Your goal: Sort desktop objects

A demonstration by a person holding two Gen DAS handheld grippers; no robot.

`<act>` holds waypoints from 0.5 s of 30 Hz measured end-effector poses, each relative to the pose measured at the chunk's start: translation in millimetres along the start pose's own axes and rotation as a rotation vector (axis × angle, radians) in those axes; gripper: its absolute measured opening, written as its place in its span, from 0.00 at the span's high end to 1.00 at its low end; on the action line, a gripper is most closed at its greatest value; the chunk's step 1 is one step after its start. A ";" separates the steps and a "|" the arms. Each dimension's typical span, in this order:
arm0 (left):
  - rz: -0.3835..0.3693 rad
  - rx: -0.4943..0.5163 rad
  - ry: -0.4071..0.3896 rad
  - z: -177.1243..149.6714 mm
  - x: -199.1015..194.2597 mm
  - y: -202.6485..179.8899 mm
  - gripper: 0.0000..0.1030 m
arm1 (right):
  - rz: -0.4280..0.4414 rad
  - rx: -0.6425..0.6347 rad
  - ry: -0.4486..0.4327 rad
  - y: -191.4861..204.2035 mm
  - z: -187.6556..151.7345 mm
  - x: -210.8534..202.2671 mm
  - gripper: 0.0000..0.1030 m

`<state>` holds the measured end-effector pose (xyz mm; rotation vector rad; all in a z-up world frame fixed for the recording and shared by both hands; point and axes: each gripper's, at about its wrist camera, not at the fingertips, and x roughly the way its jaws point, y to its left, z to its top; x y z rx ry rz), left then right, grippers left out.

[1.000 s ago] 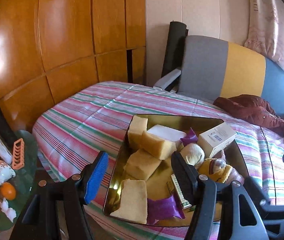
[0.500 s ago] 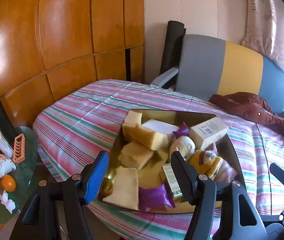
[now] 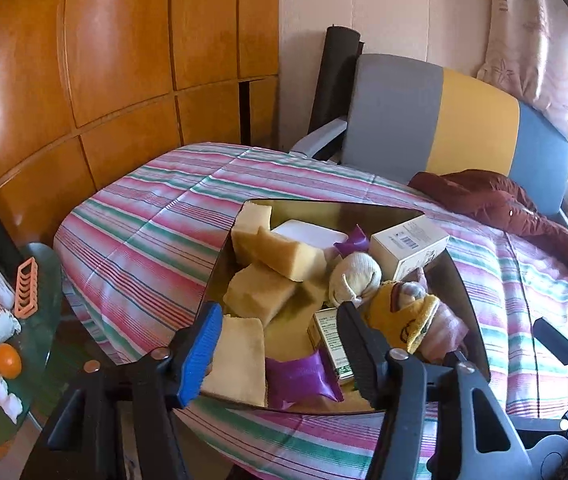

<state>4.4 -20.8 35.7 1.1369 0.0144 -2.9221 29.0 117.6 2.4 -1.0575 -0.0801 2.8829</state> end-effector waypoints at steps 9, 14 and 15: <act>0.021 0.024 0.012 -0.6 8.6 0.9 0.54 | -0.015 -0.020 0.002 3.9 -1.7 3.7 0.00; 0.038 0.045 -0.009 -0.4 7.2 0.7 0.56 | -0.019 -0.011 -0.012 1.0 -1.5 2.1 0.00; 0.049 0.055 -0.013 0.0 6.8 0.2 0.56 | -0.025 -0.006 -0.019 -1.3 -0.6 1.3 0.00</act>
